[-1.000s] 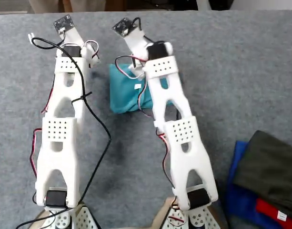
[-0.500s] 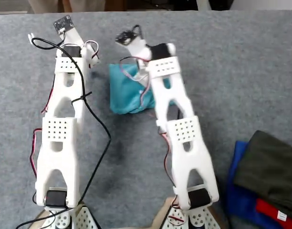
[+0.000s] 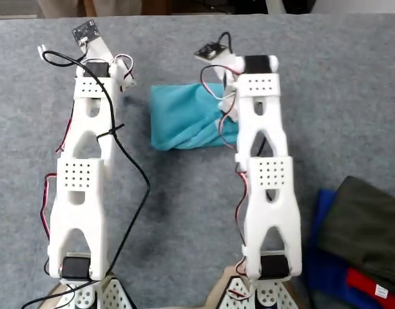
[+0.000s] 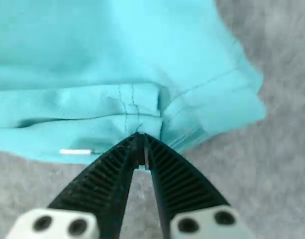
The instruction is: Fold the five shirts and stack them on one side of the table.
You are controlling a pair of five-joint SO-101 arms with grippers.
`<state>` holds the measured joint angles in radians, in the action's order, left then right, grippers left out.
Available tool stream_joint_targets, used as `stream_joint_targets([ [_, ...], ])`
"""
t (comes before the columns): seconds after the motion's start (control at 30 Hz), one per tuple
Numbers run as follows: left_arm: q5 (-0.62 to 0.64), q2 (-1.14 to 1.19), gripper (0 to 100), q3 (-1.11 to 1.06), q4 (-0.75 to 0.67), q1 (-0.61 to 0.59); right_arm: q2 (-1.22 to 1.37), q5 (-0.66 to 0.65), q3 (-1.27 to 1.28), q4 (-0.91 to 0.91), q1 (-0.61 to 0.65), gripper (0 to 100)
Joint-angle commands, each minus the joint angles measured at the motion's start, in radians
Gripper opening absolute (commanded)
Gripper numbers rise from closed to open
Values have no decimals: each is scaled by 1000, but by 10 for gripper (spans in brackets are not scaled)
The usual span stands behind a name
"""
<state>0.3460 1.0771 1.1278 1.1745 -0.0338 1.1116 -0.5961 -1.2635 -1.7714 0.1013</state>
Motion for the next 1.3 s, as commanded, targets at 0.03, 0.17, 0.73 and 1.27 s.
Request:
stream_joint_targets([
  [0.03,3,-12,19,12,-15,5,-262,-29,254,-17,-67,5],
  [0.17,3,-12,19,12,-15,5,-433,-61,539,-9,-62,5],
  [0.73,3,-12,19,12,-15,6,-378,-81,392,265,117,9],
  [1.27,3,-12,19,12,-15,11,42,-89,-128,107,124,9],
])
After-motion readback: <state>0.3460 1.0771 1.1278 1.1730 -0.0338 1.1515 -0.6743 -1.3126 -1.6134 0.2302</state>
